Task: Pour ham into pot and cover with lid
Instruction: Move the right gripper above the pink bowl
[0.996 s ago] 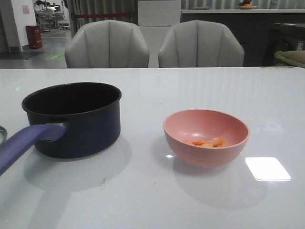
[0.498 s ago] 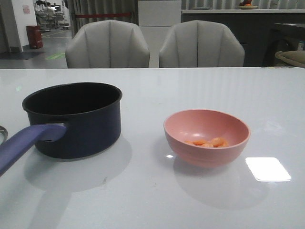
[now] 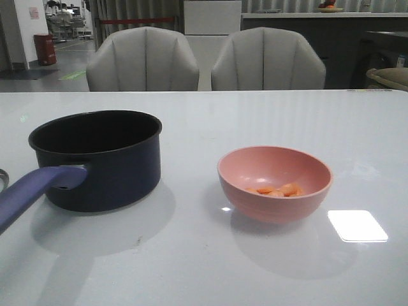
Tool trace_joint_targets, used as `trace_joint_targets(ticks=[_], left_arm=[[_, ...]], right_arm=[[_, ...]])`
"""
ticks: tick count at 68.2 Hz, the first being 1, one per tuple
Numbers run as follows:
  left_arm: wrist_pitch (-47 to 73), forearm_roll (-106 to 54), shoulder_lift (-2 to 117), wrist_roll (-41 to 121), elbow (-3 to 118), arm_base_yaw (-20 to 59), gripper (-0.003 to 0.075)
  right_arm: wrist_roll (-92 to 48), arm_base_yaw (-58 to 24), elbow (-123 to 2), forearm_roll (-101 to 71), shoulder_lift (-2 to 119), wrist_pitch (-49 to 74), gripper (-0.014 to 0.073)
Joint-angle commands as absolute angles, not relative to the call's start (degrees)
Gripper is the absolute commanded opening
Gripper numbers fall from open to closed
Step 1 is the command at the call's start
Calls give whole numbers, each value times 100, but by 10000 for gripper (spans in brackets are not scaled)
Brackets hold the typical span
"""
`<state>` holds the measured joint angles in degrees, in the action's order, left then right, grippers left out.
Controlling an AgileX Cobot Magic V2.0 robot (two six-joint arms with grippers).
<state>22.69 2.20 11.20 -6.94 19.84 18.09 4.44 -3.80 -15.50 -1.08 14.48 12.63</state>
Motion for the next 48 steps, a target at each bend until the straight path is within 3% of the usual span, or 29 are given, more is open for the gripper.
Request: trace_joint_targets(ticks=[1, 13, 18, 24, 25, 32, 48], left_arm=[[1756, 168, 1178, -676, 2140, 1851, 510], [1756, 168, 1178, -676, 2140, 1851, 510], [1756, 168, 1178, -676, 2140, 1851, 510], [1756, 168, 1178, -676, 2140, 1851, 510], [1756, 168, 1178, -676, 2140, 1851, 510], [1756, 168, 1178, -676, 2140, 1851, 510], [1756, 168, 1167, -676, 2140, 1851, 510]], right_arm=[[437, -341, -1807, -101, 1970, 963, 146], [437, -341, -1821, -119, 2568, 936, 150], [437, -352, -1930, -132, 2952, 1006, 193], [437, -453, -2209, -132, 3415, 1027, 328], [437, -519, -2310, -132, 3581, 1021, 391], [437, -772, -2685, -154, 4254, 1016, 510], [437, -1519, -3746, -686, 6380, 1010, 511]])
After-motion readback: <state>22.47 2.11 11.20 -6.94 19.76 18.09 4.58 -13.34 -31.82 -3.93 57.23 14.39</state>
